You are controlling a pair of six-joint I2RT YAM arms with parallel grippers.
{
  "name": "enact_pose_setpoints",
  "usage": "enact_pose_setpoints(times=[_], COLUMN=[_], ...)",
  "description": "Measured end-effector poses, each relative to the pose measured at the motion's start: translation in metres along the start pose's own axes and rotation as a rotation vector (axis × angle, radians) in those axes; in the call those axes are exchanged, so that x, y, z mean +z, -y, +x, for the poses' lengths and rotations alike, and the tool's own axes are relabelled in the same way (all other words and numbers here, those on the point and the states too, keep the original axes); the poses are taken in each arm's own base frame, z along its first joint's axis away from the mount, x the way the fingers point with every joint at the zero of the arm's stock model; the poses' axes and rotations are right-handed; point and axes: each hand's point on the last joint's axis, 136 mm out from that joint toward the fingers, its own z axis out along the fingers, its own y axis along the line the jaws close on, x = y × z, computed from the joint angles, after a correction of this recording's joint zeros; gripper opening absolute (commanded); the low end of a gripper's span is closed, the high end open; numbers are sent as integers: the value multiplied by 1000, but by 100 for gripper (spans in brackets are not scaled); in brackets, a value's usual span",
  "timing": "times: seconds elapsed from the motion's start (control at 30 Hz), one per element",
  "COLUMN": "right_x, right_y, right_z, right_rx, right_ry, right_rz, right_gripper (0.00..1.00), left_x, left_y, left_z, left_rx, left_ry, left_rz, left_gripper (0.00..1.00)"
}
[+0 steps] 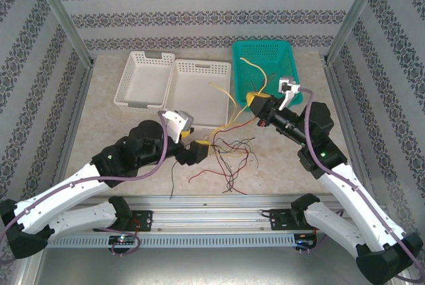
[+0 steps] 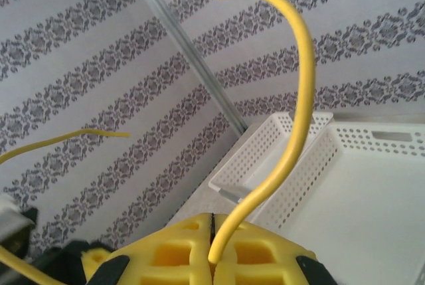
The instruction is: Untangle the cables
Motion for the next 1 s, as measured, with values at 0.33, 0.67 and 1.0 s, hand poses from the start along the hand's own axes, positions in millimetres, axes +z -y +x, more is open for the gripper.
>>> enact_pose_setpoints(times=[0.33, 0.67, 1.0], right_x=[20, 22, -1], right_y=[-7, -4, 34], right_z=[36, 37, 8], right_rx=[-18, -36, -51], right_ry=[-117, -116, -7], right_rz=[-26, -10, 166], right_gripper=[0, 0, 0], left_x=[40, 60, 0], left_y=[37, 19, -47], left_z=[-69, -67, -105], left_rx=[-47, -97, -132], left_ry=[172, 157, 291], left_rz=[181, 156, -44], left_gripper=[87, 0, 0])
